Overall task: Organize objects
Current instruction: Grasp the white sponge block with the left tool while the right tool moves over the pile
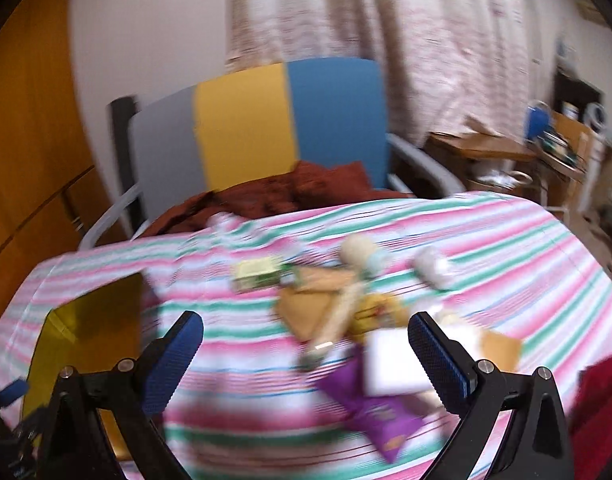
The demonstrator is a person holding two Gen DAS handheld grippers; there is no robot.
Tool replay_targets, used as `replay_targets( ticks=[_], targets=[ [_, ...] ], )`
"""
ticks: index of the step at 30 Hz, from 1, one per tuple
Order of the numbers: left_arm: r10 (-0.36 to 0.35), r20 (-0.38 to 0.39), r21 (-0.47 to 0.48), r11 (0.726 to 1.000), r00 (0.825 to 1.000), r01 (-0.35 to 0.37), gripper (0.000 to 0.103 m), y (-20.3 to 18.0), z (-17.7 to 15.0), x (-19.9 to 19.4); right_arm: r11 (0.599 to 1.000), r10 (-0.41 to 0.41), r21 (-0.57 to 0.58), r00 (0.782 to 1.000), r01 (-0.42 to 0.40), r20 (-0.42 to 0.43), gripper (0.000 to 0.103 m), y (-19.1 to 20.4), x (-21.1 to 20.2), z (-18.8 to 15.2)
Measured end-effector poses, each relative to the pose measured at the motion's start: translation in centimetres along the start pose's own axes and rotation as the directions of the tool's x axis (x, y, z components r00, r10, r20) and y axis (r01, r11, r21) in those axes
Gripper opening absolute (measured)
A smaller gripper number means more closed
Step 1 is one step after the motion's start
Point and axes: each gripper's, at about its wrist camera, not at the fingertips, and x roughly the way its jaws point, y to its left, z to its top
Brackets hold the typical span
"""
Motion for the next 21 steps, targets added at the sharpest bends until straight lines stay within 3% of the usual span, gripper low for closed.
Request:
replay_targets(
  ticks=[7,10,13,18,21],
  targets=[
    [-0.098,-0.049,-0.037,0.995,0.994,0.096,0.07,-1.2,1.4,1.3,0.972,-0.111,0.21,0.994,0.11,-0.007,0.103,-9.7,1.5,1.7],
    [-0.155,-0.077,-0.036,0.988,0.985,0.153,0.07,-2.5,2.0,1.9,0.934,-0.109,0.338,0.993,0.114,-0.033,0.103,-12.7,2.1,0.9],
    [-0.207,-0.113,-0.015,0.978,0.972,0.207,0.07,-4.4,2.7,2.7,0.899,-0.056,0.432,0.997,0.072,-0.049,0.103,-14.2,2.5,0.4],
    [-0.252,-0.136,0.076,0.962,0.958,0.263,0.069,-9.1,3.8,3.9,0.862,-0.023,0.506,0.999,0.043,-0.046,0.103,-15.4,2.4,0.0],
    [-0.29,-0.129,0.181,0.933,0.948,0.31,0.069,-12.4,4.5,4.3,0.845,-0.019,0.534,0.999,0.032,-0.03,0.103,-15.9,2.0,-0.2]
  ],
)
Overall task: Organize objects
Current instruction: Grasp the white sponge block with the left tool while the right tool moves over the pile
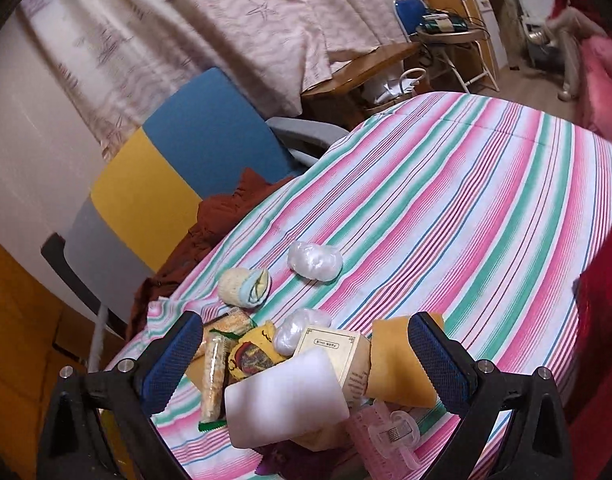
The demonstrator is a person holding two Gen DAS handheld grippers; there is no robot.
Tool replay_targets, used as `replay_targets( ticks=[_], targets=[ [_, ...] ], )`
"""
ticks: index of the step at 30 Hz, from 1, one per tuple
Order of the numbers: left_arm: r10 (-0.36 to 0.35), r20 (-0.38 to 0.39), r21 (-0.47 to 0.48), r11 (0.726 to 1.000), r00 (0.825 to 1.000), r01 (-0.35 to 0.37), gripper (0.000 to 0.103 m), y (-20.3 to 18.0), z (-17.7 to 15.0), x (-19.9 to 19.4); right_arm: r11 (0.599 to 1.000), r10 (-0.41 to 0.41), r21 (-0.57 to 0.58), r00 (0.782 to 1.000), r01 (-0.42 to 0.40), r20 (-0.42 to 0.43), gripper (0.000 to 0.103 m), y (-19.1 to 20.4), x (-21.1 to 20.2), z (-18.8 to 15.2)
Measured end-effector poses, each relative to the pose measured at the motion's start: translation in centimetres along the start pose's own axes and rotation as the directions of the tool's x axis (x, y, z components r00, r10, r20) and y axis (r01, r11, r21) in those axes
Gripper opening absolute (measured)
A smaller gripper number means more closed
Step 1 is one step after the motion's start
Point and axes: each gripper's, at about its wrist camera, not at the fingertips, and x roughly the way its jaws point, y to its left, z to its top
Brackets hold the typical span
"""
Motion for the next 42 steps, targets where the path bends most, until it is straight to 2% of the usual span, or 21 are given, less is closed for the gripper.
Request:
replay_targets(
  ticks=[4,6,7,13,16,19,20,22,27,29,30,31,34,41,42],
  targets=[
    [-0.074,0.002,0.154,0.985,0.997,0.073,0.068,-3.8,2.1,1.8,1.0,0.014,0.022,1.0,-0.015,0.016,0.103,-0.4,-0.4,0.1],
    [-0.112,-0.007,0.191,0.975,0.994,0.111,0.068,-4.9,3.2,2.8,0.999,0.02,0.035,1.0,-0.021,0.019,0.103,-0.7,-0.4,0.3],
    [-0.139,-0.023,0.22,0.965,0.99,0.14,0.068,-5.7,3.9,3.6,0.999,0.025,0.048,1.0,-0.026,0.017,0.103,-0.9,-0.4,0.3],
    [-0.193,-0.068,0.355,0.912,0.979,0.205,0.068,-9.0,6.9,7.0,0.992,0.035,0.121,0.999,-0.038,0.021,0.103,-2.4,-0.5,0.5],
    [-0.213,-0.089,0.436,0.87,0.973,0.23,0.068,-10.9,7.9,8.5,0.989,0.041,0.144,0.999,-0.044,0.018,0.103,-2.8,-0.4,0.6],
    [-0.21,-0.116,0.527,0.815,0.971,0.239,0.069,-12.9,8.3,10.0,0.988,0.038,0.151,0.999,-0.04,0.014,0.103,-3.0,-0.3,0.6],
    [-0.207,-0.124,0.544,0.804,0.97,0.241,0.071,-13.2,8.4,10.4,0.988,0.036,0.153,0.999,-0.038,0.015,0.103,-3.0,-0.2,0.6],
    [-0.217,-0.158,0.574,0.774,0.963,0.268,0.082,-13.9,8.7,11.4,0.987,0.039,0.157,0.999,-0.04,0.011,0.103,-3.1,-0.1,0.7],
    [-0.234,-0.211,0.613,0.725,0.949,0.315,0.082,-14.9,9.2,13.2,0.984,0.043,0.172,0.999,-0.042,-0.003,0.103,-3.4,0.2,0.6],
    [-0.242,-0.227,0.601,0.727,0.943,0.331,0.082,-15.0,9.4,14.0,0.983,0.037,0.18,0.999,-0.036,0.001,0.103,-3.6,0.2,0.6],
    [-0.249,-0.244,0.579,0.738,0.937,0.347,0.08,-14.8,9.5,14.5,0.982,0.034,0.185,0.999,-0.034,0.001,0.103,-3.7,0.2,0.6],
    [-0.261,-0.265,0.556,0.745,0.928,0.368,0.068,-14.5,9.7,15.0,0.981,0.033,0.189,0.999,-0.032,-0.002,0.103,-3.8,0.3,0.6],
    [-0.302,-0.263,0.495,0.773,0.916,0.397,0.064,-13.8,9.8,15.1,0.979,0.029,0.2,0.999,-0.025,-0.017,0.103,-4.0,0.6,0.6],
    [-0.348,-0.159,0.339,0.86,0.924,0.382,0.061,-10.6,8.1,11.1,0.98,0.014,0.201,0.999,-0.007,-0.037,0.103,-4.0,1.1,0.5],
    [-0.34,-0.137,0.32,0.874,0.93,0.367,0.061,-10.1,7.5,10.1,0.98,0.013,0.198,0.999,-0.004,-0.044,0.103,-4.0,1.2,0.4]
  ],
)
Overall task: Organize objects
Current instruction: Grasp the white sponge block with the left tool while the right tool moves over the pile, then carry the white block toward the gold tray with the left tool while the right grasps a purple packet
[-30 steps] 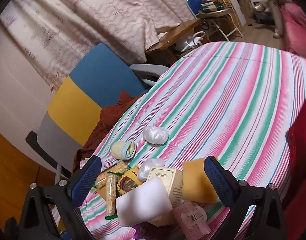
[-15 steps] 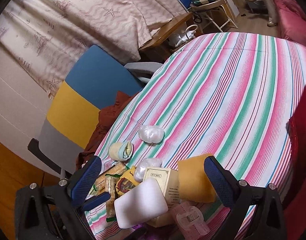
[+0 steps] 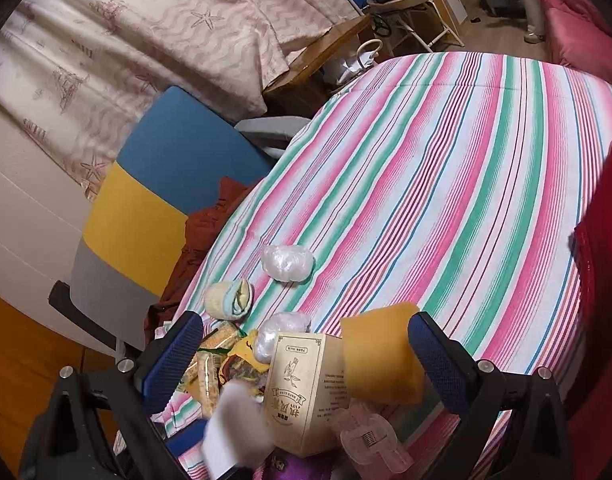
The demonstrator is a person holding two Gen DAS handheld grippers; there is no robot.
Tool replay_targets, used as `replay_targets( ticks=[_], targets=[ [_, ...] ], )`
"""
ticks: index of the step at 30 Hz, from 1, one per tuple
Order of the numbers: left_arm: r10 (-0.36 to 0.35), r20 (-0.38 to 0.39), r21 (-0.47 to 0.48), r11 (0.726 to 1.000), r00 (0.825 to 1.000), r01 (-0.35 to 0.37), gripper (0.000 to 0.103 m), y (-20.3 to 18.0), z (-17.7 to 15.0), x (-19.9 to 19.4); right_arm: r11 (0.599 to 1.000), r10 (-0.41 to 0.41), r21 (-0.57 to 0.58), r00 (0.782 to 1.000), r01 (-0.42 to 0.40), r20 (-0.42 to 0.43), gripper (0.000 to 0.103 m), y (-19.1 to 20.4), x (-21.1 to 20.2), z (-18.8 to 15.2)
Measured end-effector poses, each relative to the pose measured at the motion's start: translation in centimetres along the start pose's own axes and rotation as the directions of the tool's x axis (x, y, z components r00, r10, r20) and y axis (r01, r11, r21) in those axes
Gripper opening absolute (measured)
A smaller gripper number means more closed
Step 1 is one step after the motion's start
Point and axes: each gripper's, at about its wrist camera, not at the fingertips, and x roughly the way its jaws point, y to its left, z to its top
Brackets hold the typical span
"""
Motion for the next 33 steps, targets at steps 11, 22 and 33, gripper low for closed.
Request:
replay_targets(
  ticks=[11,22,33],
  targets=[
    [0.1,0.105,-0.245,0.967,0.989,-0.072,0.061,0.3,-7.3,-8.8,0.998,-0.019,-0.062,0.999,0.017,-0.038,0.103,1.2,0.5,-0.8],
    [0.237,0.128,-0.45,0.879,0.963,-0.157,0.061,4.4,-14.4,-15.4,0.871,-0.014,-0.481,0.975,-0.096,-0.221,0.103,9.0,0.5,-7.4],
    [0.307,0.139,-0.541,0.82,0.941,-0.188,0.062,6.7,-19.1,-18.9,0.705,-0.382,-0.707,0.867,0.049,-0.32,0.089,9.1,5.8,-12.4]
  ],
)
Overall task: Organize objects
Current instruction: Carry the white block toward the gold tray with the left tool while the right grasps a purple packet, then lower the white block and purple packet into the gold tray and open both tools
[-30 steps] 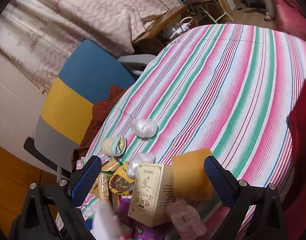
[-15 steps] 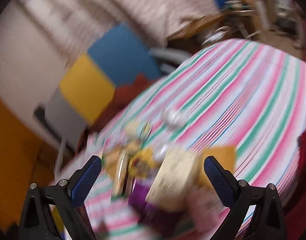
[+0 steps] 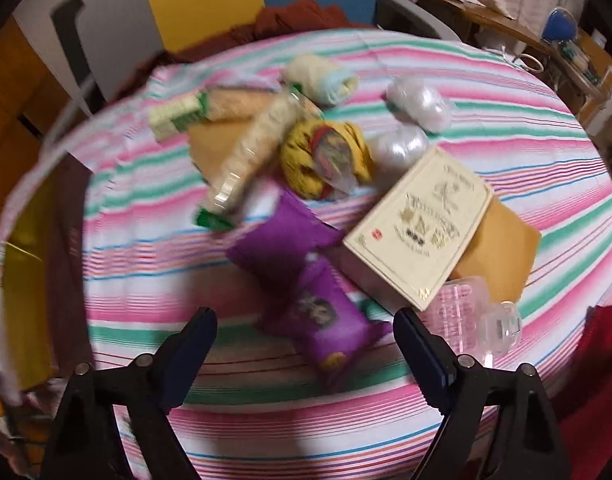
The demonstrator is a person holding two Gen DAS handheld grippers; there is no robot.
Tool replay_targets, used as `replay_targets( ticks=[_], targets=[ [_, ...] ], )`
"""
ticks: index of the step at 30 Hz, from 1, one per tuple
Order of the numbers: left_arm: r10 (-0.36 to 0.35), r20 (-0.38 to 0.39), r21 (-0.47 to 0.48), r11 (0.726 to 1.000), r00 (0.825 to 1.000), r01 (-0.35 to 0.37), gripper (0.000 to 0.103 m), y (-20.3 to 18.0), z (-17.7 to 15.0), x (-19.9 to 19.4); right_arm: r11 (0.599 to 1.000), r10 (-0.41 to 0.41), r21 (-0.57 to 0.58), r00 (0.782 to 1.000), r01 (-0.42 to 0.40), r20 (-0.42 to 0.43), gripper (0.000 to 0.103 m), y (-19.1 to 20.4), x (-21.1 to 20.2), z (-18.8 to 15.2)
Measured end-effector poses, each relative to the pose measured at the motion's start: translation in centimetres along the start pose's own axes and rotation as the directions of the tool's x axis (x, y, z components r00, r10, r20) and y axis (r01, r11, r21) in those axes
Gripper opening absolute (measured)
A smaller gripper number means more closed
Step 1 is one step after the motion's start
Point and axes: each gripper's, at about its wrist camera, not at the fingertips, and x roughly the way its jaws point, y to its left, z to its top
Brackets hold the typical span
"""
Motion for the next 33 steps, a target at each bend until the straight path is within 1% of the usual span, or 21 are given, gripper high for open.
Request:
replay_targets(
  ticks=[1,3,6,9,14,15,16,21,22,23,24,27,28,29,31,33],
  targets=[
    [0.004,0.003,-0.013,1.0,1.0,-0.004,0.062,0.6,-0.2,-0.2,1.0,-0.026,-0.004,1.0,0.026,-0.014,0.089,-0.2,0.5,0.0],
    [0.013,0.006,-0.033,0.999,1.0,-0.013,0.062,1.4,-0.7,-0.4,0.999,-0.05,-0.01,0.998,0.05,-0.034,0.089,-0.3,1.2,0.2],
    [0.026,0.01,-0.064,0.998,1.0,-0.025,0.062,2.6,-1.0,-0.7,0.997,-0.069,-0.025,0.996,0.067,-0.062,0.087,-0.6,2.1,0.1],
    [0.036,0.011,-0.095,0.995,0.999,-0.035,0.062,3.8,-1.3,-1.0,0.995,-0.089,-0.05,0.993,0.086,-0.078,0.083,-0.5,2.5,-0.1],
    [0.063,0.019,-0.127,0.99,0.998,-0.061,0.063,5.4,-1.9,-1.6,0.994,-0.079,-0.078,0.994,0.073,-0.075,0.076,-0.2,1.9,-0.8],
    [0.071,0.022,-0.135,0.989,0.997,-0.067,0.063,5.6,-2.0,-1.8,0.994,-0.074,-0.083,0.995,0.068,-0.069,0.073,0.0,1.5,-1.0],
    [0.076,0.024,-0.139,0.988,0.997,-0.072,0.063,5.8,-2.0,-1.8,0.995,-0.062,-0.082,0.996,0.057,-0.068,0.064,0.1,1.2,-1.1],
    [0.116,0.034,-0.164,0.98,0.993,-0.109,0.063,7.2,-2.1,-2.4,0.993,-0.033,-0.113,0.999,0.032,-0.007,0.064,0.8,-1.9,-2.1],
    [0.128,0.036,-0.172,0.978,0.991,-0.12,0.063,7.5,-2.2,-2.5,0.993,-0.013,-0.12,1.0,0.014,0.008,0.064,1.0,-2.8,-2.2],
    [0.138,0.037,-0.18,0.975,0.99,-0.13,0.063,7.8,-2.2,-2.6,0.992,0.026,-0.126,0.999,-0.023,0.021,0.064,2.0,-3.9,-2.6],
    [0.159,0.036,-0.194,0.97,0.987,-0.149,0.063,8.2,-2.4,-2.8,0.988,0.069,-0.142,0.997,-0.063,0.04,0.064,2.7,-4.8,-2.7],
    [0.23,0.025,-0.216,0.951,0.973,-0.22,0.064,9.3,-2.6,-3.3,0.968,0.154,-0.211,0.985,-0.134,0.081,0.064,5.7,-6.4,-2.5],
    [0.258,0.023,-0.232,0.941,0.966,-0.246,0.065,9.8,-2.7,-3.6,0.954,0.203,-0.243,0.975,-0.176,0.091,0.064,7.2,-7.1,-2.6],
    [0.276,0.026,-0.245,0.934,0.961,-0.262,0.065,10.1,-2.8,-4.0,0.942,0.233,-0.269,0.968,-0.2,0.097,0.064,9.3,-7.1,-2.2],
    [0.334,0.031,-0.273,0.909,0.942,-0.313,0.066,10.8,-2.9,-4.8,0.908,0.31,-0.326,0.945,-0.263,0.101,0.065,12.8,-7.6,-2.2],
    [0.384,0.032,-0.285,0.888,0.923,-0.36,0.068,11.3,-3.1,-5.5,0.869,0.386,-0.369,0.919,-0.331,0.084,0.065,16.3,-7.5,-2.3]
  ],
)
